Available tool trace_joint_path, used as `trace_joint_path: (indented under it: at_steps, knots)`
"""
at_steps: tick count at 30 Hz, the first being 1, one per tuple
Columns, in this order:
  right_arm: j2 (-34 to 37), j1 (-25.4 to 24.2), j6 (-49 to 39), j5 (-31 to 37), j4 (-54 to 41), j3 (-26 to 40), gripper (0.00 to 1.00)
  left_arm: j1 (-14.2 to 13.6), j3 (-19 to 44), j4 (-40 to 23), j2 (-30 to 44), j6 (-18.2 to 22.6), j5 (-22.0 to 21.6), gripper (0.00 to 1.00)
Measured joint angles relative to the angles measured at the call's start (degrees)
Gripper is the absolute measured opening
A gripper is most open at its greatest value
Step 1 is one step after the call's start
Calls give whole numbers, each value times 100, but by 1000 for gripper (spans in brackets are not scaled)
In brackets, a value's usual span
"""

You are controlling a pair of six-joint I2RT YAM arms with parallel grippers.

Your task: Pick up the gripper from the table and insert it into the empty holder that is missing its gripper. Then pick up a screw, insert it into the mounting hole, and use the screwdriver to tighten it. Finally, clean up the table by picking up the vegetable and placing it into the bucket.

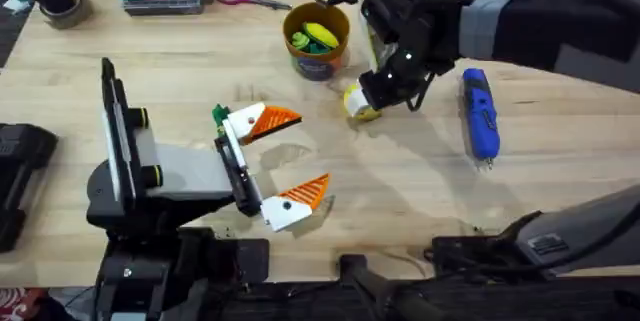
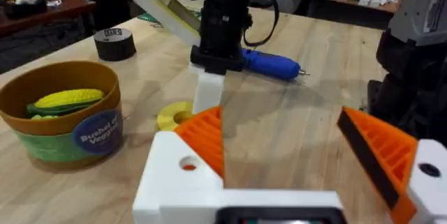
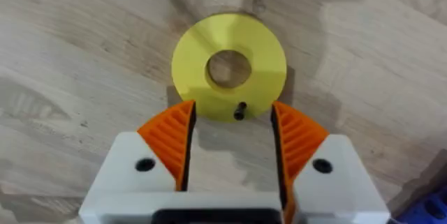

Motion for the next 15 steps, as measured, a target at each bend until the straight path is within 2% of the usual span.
trace_joint_path:
  at_steps: [4,15]
  knots:
    - [0,0,2,0,9,0,551,0,0,0,0,0,0,985]
    - [73,0,0,-2,105,17,448,0,0,0,0,0,0,985]
